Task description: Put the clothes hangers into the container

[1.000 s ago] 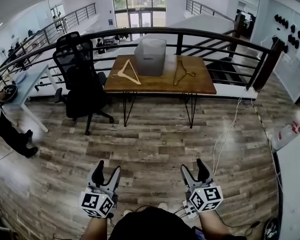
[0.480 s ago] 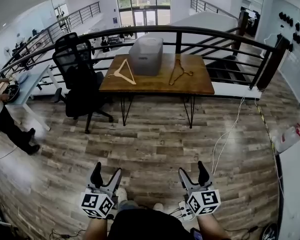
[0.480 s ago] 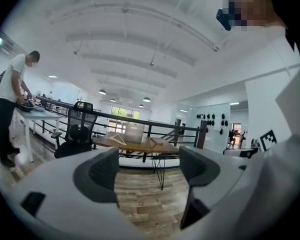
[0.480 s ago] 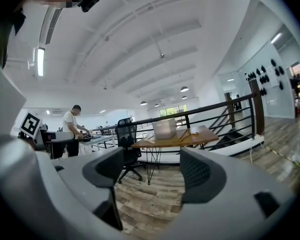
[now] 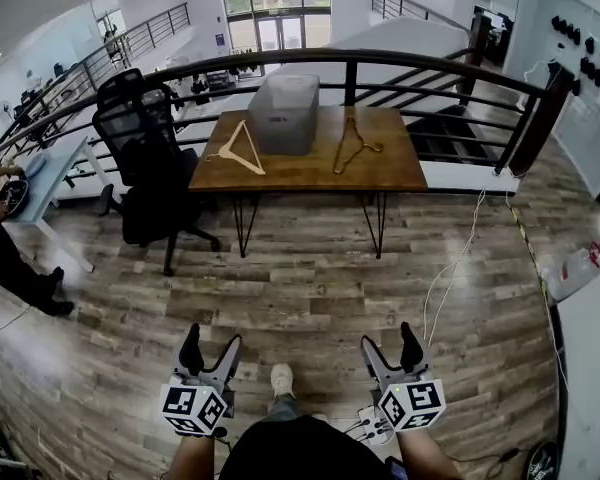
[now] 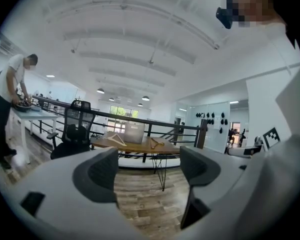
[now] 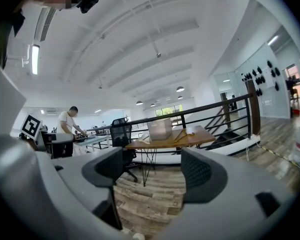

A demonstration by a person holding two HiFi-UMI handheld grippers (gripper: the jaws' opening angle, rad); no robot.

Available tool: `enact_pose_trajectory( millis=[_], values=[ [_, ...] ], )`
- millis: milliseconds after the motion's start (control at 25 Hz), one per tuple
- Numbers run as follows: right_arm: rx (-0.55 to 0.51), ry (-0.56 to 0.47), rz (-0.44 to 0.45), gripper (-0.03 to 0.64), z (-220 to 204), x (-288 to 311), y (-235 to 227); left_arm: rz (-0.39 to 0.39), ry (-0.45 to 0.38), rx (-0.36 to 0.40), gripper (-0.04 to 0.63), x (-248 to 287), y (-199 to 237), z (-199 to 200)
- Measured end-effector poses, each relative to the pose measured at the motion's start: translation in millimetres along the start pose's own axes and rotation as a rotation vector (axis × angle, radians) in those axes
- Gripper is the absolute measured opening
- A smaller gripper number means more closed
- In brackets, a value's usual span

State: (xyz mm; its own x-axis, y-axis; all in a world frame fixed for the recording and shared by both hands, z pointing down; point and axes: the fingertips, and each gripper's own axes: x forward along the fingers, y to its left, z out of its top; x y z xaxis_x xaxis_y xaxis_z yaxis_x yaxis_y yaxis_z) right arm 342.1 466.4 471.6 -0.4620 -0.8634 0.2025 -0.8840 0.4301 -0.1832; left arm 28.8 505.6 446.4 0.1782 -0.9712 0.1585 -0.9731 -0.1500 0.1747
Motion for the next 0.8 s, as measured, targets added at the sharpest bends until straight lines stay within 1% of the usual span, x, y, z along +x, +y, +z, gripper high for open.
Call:
enact_pose_trajectory(
  millis=[120, 280, 600, 800],
  values=[
    [-0.025, -0.007, -0.035, 0.350, 12, 14, -10, -0.028, -0.019, -0.029, 0.373, 28, 8, 5],
    [-0.032, -0.018, -0.074, 0.348, 28, 49, -15, -0.061, -0.042, -0.038, 0.373, 66, 29, 17],
    [-0.058, -0.027, -0.061, 0.342, 52, 138, 8, -0.075, -0.061, -0.029, 0.373, 124, 90, 43],
    [-0.074, -0.007, -0.072, 0.337, 55, 186, 12, -0.068, -0.055, -0.054, 0.373, 150, 128, 47]
  ],
)
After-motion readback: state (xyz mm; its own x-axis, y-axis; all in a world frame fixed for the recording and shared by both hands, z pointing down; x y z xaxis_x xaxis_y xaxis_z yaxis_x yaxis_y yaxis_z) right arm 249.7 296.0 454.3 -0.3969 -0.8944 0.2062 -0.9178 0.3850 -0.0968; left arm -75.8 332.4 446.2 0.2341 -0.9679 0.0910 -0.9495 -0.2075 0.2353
